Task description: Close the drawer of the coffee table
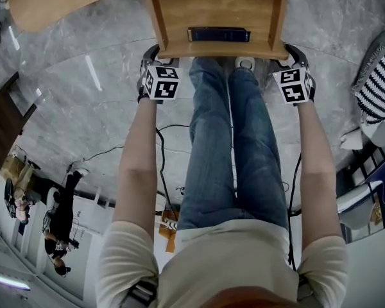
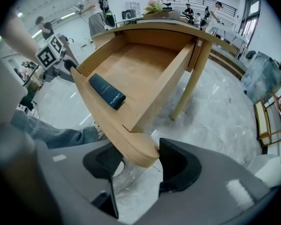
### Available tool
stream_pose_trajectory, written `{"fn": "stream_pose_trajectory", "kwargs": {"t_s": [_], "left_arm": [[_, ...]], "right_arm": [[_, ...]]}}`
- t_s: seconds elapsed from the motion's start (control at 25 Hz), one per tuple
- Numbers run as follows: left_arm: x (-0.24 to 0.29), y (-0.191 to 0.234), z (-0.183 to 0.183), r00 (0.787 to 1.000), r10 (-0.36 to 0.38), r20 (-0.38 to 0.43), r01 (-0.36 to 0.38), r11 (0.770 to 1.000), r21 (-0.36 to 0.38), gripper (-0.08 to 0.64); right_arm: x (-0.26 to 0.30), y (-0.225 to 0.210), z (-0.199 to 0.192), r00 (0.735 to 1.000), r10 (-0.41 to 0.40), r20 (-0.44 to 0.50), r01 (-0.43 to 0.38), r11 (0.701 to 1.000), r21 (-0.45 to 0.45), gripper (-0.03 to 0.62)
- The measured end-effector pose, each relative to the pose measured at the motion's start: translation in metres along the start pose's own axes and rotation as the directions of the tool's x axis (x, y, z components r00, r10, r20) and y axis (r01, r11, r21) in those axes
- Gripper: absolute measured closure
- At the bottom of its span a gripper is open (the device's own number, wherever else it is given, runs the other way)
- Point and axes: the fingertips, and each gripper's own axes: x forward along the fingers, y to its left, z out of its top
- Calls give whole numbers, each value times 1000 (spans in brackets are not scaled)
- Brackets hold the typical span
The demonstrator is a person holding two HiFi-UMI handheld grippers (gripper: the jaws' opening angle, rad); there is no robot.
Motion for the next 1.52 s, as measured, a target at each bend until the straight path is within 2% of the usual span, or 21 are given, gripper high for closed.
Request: {"fn": "stream_pose_trajectory", "kwargs": {"t_s": [0.76,1.08,1.52], "left_arm": [[-54,3,20,1000,-9,-1,9,1000,17,341],[-57,7,26,1000,6,14,-6,999,36,339],[-50,22,53,999,14,37,-16,998,59,339]], "right_arm": [[-51,-2,23,1000,10,24,-11,999,33,362],[-53,-4,29,999,14,33,-15,999,28,364],[-50,-22,46,999,-5,34,4,999,34,364]]}}
